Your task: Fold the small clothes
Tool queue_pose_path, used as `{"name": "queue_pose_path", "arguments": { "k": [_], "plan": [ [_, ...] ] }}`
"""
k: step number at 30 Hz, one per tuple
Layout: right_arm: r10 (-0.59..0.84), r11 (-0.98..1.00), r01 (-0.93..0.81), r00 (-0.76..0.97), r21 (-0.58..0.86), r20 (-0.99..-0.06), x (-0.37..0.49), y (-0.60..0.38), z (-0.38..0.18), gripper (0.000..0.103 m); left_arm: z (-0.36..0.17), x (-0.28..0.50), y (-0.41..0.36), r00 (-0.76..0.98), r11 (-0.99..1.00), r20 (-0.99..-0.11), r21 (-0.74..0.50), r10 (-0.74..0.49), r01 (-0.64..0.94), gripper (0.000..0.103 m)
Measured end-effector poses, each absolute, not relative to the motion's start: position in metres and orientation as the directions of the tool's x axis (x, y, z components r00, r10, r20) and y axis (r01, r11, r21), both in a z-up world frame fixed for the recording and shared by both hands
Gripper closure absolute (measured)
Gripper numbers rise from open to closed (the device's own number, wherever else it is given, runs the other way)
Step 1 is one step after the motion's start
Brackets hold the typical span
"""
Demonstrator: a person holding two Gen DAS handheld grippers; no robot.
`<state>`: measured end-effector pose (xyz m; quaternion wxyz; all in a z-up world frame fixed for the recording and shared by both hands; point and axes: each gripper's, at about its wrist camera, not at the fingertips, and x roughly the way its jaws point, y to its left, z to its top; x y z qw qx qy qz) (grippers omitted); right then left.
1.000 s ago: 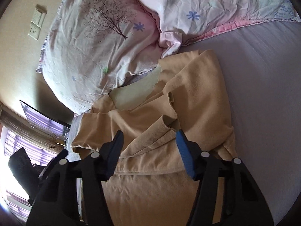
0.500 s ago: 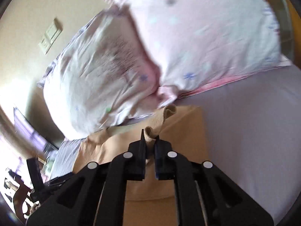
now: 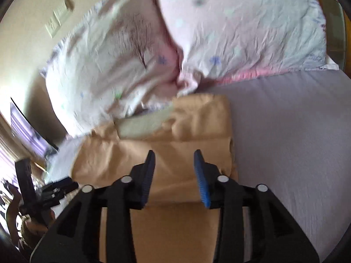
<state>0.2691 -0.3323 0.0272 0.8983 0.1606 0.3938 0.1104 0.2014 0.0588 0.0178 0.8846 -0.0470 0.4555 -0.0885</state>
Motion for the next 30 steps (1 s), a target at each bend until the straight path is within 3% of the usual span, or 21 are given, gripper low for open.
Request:
{"name": "queue_pose_path", "arguments": {
  "k": [4, 8, 10, 11, 14, 16, 17, 19, 22, 25, 30],
  "plan": [
    [0.277, 0.903, 0.026, 0.728, 0.429, -0.627, 0.266, -0.365, 0.032, 0.063, 0.015, 0.200, 0.055, 0.574, 0.982, -0.797, -0.146, -0.190, 0.122, 0.016],
    [0.217, 0.939, 0.056, 0.666, 0.338, -0.714, 0.299, -0.369, 0.023, 0.063, 0.013, 0.202, 0.054, 0.576, 0.983, -0.796, -0.143, -0.185, 0.118, 0.014],
    [0.233, 0.945, 0.045, 0.599, 0.323, -0.766, 0.310, -0.364, 0.005, 0.076, 0.012, 0.200, 0.054, 0.583, 0.983, -0.792, -0.139, -0.182, 0.118, 0.014],
    [0.240, 0.949, 0.036, 0.561, 0.313, -0.792, 0.315, -0.358, -0.005, 0.094, 0.012, 0.199, 0.055, 0.587, 0.983, -0.788, -0.139, -0.183, 0.119, 0.014],
    [0.214, 0.959, 0.019, 0.602, 0.281, -0.769, 0.316, -0.355, -0.005, 0.098, 0.012, 0.199, 0.056, 0.599, 0.982, -0.779, -0.149, -0.187, 0.113, 0.014],
    [0.222, 0.948, 0.020, 0.675, 0.318, -0.704, 0.317, -0.359, 0.008, 0.098, 0.012, 0.200, 0.057, 0.586, 0.979, -0.785, -0.169, -0.201, 0.109, 0.013],
    [0.210, 0.951, 0.016, 0.702, 0.310, -0.681, 0.321, -0.359, 0.013, 0.096, 0.012, 0.200, 0.056, 0.593, 0.979, -0.779, -0.173, -0.203, 0.109, 0.012],
    [0.180, 0.963, 0.032, 0.666, 0.269, -0.724, 0.330, -0.356, 0.011, 0.090, 0.011, 0.198, 0.054, 0.607, 0.980, -0.769, -0.164, -0.200, 0.114, 0.008],
    [0.233, 0.934, 0.051, 0.666, 0.355, -0.709, 0.317, -0.374, 0.009, 0.056, 0.011, 0.196, 0.052, 0.620, 0.981, -0.760, -0.150, -0.195, 0.124, 0.007],
    [0.350, 0.896, -0.034, 0.668, 0.442, -0.657, 0.287, -0.388, 0.007, 0.053, 0.012, 0.197, 0.059, 0.624, 0.969, -0.743, -0.211, -0.242, 0.124, 0.005],
    [0.405, 0.888, -0.105, 0.640, 0.448, -0.652, 0.257, -0.383, 0.000, 0.054, 0.014, 0.195, 0.063, 0.629, 0.962, -0.731, -0.244, -0.265, 0.122, 0.005]
  ]
}}
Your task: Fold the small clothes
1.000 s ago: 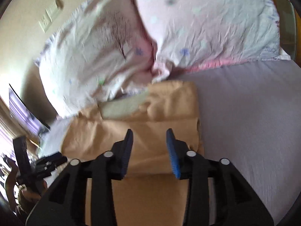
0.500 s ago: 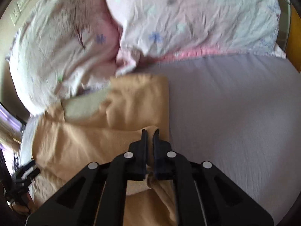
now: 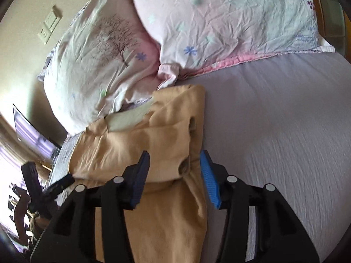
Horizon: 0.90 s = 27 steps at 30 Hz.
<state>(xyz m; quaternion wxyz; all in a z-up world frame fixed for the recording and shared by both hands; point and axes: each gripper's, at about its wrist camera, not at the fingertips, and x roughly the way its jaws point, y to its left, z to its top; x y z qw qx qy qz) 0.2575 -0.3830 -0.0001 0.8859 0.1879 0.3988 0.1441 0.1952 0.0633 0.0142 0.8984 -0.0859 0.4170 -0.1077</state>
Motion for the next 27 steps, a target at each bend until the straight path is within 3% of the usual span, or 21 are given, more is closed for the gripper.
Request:
{"name": "queue_pose_path", "arguments": {
  "k": [1, 3, 4, 5, 7, 8, 9, 16, 19, 23, 27],
  "plan": [
    [0.396, 0.895, -0.103, 0.632, 0.435, -0.666, 0.261, -0.378, -0.003, 0.056, 0.014, 0.195, 0.063, 0.630, 0.962, -0.730, -0.244, -0.265, 0.121, 0.005],
    [0.315, 0.933, -0.060, 0.606, 0.354, -0.730, 0.266, -0.369, -0.008, 0.078, 0.015, 0.193, 0.065, 0.630, 0.959, -0.727, -0.255, -0.273, 0.121, 0.005],
    [0.285, 0.943, -0.033, 0.591, 0.331, -0.755, 0.266, -0.368, -0.010, 0.078, 0.016, 0.191, 0.067, 0.627, 0.957, -0.728, -0.266, -0.278, 0.116, 0.006],
    [0.311, 0.931, -0.029, 0.587, 0.365, -0.747, 0.261, -0.370, -0.008, 0.075, 0.019, 0.186, 0.072, 0.606, 0.950, -0.739, -0.293, -0.296, 0.107, 0.007],
    [0.383, 0.895, -0.049, 0.595, 0.444, -0.706, 0.241, -0.379, 0.002, 0.042, 0.026, 0.168, 0.089, 0.570, 0.923, -0.738, -0.370, -0.362, 0.107, 0.008],
    [0.411, 0.880, -0.070, 0.607, 0.470, -0.680, 0.227, -0.382, 0.010, 0.019, 0.030, 0.157, 0.097, 0.565, 0.910, -0.728, -0.397, -0.390, 0.116, 0.008],
    [0.449, 0.864, -0.114, 0.617, 0.491, -0.646, 0.207, -0.384, 0.019, 0.014, 0.035, 0.141, 0.107, 0.562, 0.899, -0.716, -0.418, -0.413, 0.129, 0.008],
    [0.656, 0.745, -0.324, 0.518, 0.583, -0.550, 0.073, -0.415, 0.011, 0.014, 0.048, -0.004, 0.172, 0.579, 0.861, -0.652, -0.466, -0.490, 0.203, 0.002],
    [0.692, 0.718, -0.343, 0.445, 0.605, -0.569, 0.028, -0.426, -0.007, 0.014, 0.037, -0.051, 0.187, 0.566, 0.829, -0.628, -0.519, -0.535, 0.207, 0.002],
    [0.674, 0.738, -0.295, 0.344, 0.606, -0.654, 0.003, -0.428, -0.039, 0.014, 0.010, -0.070, 0.185, 0.507, 0.828, -0.672, -0.532, -0.539, 0.176, 0.002],
    [0.685, 0.728, -0.279, 0.305, 0.626, -0.661, 0.002, -0.421, -0.063, 0.014, -0.018, -0.066, 0.172, 0.456, 0.825, -0.699, -0.541, -0.550, 0.166, 0.002]
  ]
}}
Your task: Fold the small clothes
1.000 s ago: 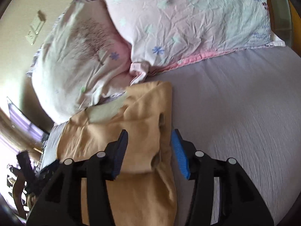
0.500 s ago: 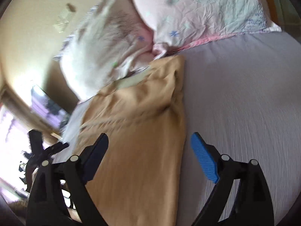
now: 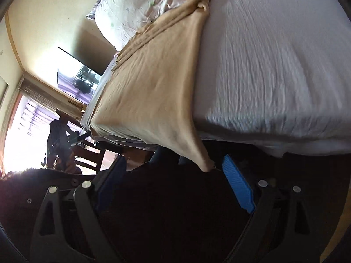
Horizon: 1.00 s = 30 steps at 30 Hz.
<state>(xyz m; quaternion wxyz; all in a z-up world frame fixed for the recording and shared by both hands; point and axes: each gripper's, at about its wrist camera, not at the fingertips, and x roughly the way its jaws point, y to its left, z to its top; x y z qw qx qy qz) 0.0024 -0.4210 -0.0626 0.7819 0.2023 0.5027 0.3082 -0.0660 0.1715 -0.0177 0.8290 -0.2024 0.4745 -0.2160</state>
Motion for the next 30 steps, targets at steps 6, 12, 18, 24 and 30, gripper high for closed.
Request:
{"name": "queue_pose_path", "arguments": {
  "k": [6, 12, 18, 24, 30],
  "plan": [
    [0.742, 0.668, -0.269, 0.303, 0.693, -0.598, 0.020, -0.416, -0.085, 0.018, -0.046, -0.047, 0.165, 0.421, 0.776, -0.680, -0.623, -0.600, 0.099, 0.024],
    [0.824, 0.566, -0.333, 0.244, 0.754, -0.511, 0.019, -0.402, -0.092, 0.095, -0.053, -0.043, 0.162, 0.402, 0.653, -0.576, -0.753, -0.711, 0.077, 0.087],
    [0.867, 0.492, -0.476, 0.339, 0.729, -0.364, 0.015, -0.408, -0.032, 0.096, -0.006, -0.049, 0.168, 0.466, 0.594, -0.475, -0.791, -0.747, 0.147, 0.098],
    [0.815, 0.546, -0.514, 0.507, 0.661, -0.280, 0.091, -0.401, 0.043, 0.096, 0.070, 0.018, 0.164, 0.581, 0.715, -0.487, -0.649, -0.652, 0.258, 0.098],
    [0.686, 0.629, -0.310, 0.653, 0.713, -0.322, 0.238, -0.389, 0.048, 0.096, 0.068, 0.159, 0.167, 0.664, 0.759, -0.526, -0.644, -0.531, 0.097, 0.098]
  ]
}}
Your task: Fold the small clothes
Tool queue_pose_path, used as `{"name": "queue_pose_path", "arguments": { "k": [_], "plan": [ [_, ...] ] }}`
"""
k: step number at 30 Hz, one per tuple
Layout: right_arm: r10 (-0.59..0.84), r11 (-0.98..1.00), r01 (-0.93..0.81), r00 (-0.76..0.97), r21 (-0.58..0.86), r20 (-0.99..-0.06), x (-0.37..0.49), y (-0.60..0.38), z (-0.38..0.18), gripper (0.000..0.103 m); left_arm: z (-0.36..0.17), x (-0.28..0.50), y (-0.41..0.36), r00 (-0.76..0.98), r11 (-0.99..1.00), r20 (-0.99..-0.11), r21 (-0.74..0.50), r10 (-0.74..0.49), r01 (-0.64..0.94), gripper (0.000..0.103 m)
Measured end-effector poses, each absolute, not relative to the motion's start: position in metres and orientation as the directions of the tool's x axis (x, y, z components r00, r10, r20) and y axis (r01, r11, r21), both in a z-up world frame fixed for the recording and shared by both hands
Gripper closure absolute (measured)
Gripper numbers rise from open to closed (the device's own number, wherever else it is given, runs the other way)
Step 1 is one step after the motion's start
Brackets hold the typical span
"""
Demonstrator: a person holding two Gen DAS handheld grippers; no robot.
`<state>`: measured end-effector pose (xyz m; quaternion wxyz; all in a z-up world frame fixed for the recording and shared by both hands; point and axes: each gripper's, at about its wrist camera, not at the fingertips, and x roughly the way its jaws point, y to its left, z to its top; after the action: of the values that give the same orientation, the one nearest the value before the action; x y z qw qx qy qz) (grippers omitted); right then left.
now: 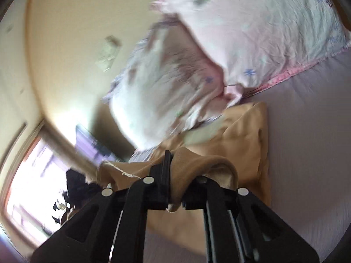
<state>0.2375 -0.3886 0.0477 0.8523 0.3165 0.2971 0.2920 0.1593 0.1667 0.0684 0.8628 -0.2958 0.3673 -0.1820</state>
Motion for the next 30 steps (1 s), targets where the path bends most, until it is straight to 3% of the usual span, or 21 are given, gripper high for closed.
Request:
{"name": "queue_pose_path", "arguments": {
  "k": [5, 12, 13, 15, 17, 18, 19, 20, 21, 25, 30],
  "plan": [
    [0.598, 0.677, -0.099, 0.651, 0.729, -0.467, 0.338, -0.380, 0.001, 0.096, 0.027, 0.251, 0.171, 0.630, 0.763, -0.615, -0.644, -0.474, -0.055, 0.098],
    [0.549, 0.677, 0.003, 0.664, 0.736, -0.507, 0.386, -0.377, -0.015, 0.095, 0.010, 0.308, 0.172, 0.620, 0.738, -0.621, -0.668, -0.480, -0.098, 0.098],
    [0.542, 0.674, 0.034, 0.656, 0.738, -0.525, 0.394, -0.377, -0.021, 0.091, 0.007, 0.312, 0.173, 0.619, 0.728, -0.618, -0.677, -0.484, -0.107, 0.098],
    [0.505, 0.676, 0.104, 0.656, 0.730, -0.561, 0.399, -0.380, -0.026, 0.054, 0.000, 0.321, 0.178, 0.608, 0.671, -0.597, -0.729, -0.523, -0.139, 0.097],
    [0.496, 0.661, 0.108, 0.680, 0.743, -0.540, 0.401, -0.385, -0.028, 0.051, -0.004, 0.321, 0.184, 0.616, 0.614, -0.558, -0.775, -0.555, -0.149, 0.090],
    [0.495, 0.661, 0.102, 0.684, 0.743, -0.535, 0.401, -0.386, -0.027, 0.048, -0.006, 0.323, 0.187, 0.623, 0.599, -0.543, -0.787, -0.562, -0.146, 0.081],
    [0.484, 0.671, 0.100, 0.692, 0.735, -0.535, 0.399, -0.388, -0.023, 0.047, -0.004, 0.321, 0.190, 0.639, 0.597, -0.538, -0.788, -0.550, -0.150, 0.058],
    [0.458, 0.692, 0.088, 0.714, 0.717, -0.530, 0.393, -0.390, -0.014, 0.042, 0.002, 0.314, 0.197, 0.674, 0.612, -0.539, -0.774, -0.505, -0.160, 0.041],
    [0.450, 0.704, 0.062, 0.732, 0.707, -0.512, 0.386, -0.391, -0.005, 0.035, 0.009, 0.305, 0.203, 0.709, 0.623, -0.528, -0.766, -0.467, -0.160, 0.017],
    [0.555, 0.719, -0.106, 0.682, 0.687, -0.476, 0.353, -0.379, 0.021, 0.026, 0.026, 0.271, 0.207, 0.689, 0.658, -0.522, -0.748, -0.503, -0.087, 0.016],
    [0.643, 0.725, -0.174, 0.518, 0.667, -0.564, 0.337, -0.354, -0.002, 0.020, 0.008, 0.234, 0.174, 0.544, 0.706, -0.600, -0.708, -0.586, -0.021, 0.016]
  ]
}}
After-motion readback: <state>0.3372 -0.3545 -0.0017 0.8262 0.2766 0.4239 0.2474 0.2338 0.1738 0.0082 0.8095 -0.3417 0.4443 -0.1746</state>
